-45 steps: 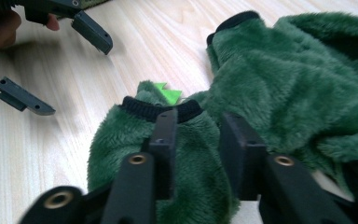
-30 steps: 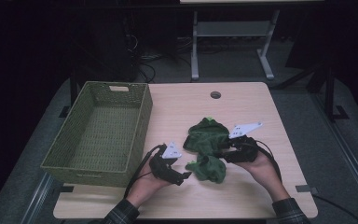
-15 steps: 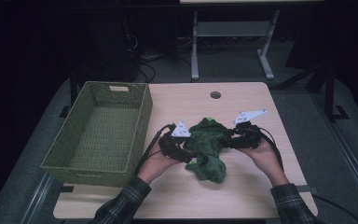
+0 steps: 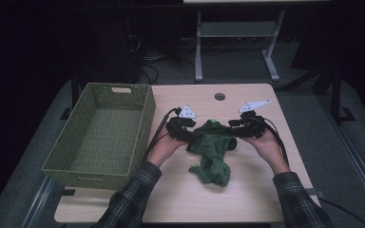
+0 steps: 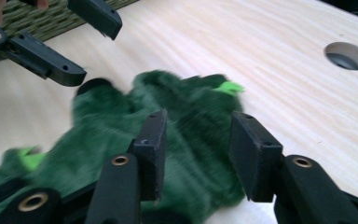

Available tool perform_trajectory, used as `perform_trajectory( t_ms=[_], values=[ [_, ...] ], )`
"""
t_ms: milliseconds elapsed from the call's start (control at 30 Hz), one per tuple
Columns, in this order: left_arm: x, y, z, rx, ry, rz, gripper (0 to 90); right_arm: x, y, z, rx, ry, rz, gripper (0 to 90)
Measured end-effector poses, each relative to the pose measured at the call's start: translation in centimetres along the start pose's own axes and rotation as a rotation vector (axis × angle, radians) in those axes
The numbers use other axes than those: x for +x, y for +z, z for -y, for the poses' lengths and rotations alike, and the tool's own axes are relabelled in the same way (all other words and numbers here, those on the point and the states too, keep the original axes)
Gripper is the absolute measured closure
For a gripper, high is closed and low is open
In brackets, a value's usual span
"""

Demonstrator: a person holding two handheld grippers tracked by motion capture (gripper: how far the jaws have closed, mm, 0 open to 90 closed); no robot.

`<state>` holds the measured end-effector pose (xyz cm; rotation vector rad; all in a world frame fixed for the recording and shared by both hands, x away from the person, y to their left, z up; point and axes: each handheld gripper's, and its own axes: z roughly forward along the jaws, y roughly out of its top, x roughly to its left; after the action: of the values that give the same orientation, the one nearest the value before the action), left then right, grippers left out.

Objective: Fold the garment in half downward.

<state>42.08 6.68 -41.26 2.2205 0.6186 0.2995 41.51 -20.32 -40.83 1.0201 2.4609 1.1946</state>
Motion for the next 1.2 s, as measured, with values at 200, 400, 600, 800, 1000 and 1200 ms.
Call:
perform_trajectory(
  t_ms=[200, 400, 600, 800, 1000, 1200],
  values=[
    [1.9, 2.6, 0.5, 0.035, -0.028, -0.006, 42.2, -1.9, 2.0, 0.5, 0.055, 0.044, 0.006, 56.5],
    [2.7, 4.4, 0.9, 0.06, -0.051, 0.016, 42.6, -3.0, 3.8, 1.2, 0.096, 0.065, 0.016, 56.5],
    [2.9, 5.6, 1.0, 0.093, -0.041, 0.018, 49.2, -3.5, 5.1, 1.7, 0.127, 0.08, 0.005, 64.0],
    [3.2, 6.3, 1.1, 0.122, -0.043, 0.027, 64.6, -3.5, 5.4, 1.8, 0.147, 0.084, 0.007, 74.4],
    [3.3, 6.3, 1.0, 0.125, -0.038, 0.044, 85.3, -3.6, 5.2, 1.8, 0.143, 0.097, -0.017, 86.8],
    [3.2, 5.4, 0.2, 0.074, -0.057, 0.037, 86.1, -3.4, 4.3, 1.2, 0.096, 0.095, -0.016, 87.4]
  ],
)
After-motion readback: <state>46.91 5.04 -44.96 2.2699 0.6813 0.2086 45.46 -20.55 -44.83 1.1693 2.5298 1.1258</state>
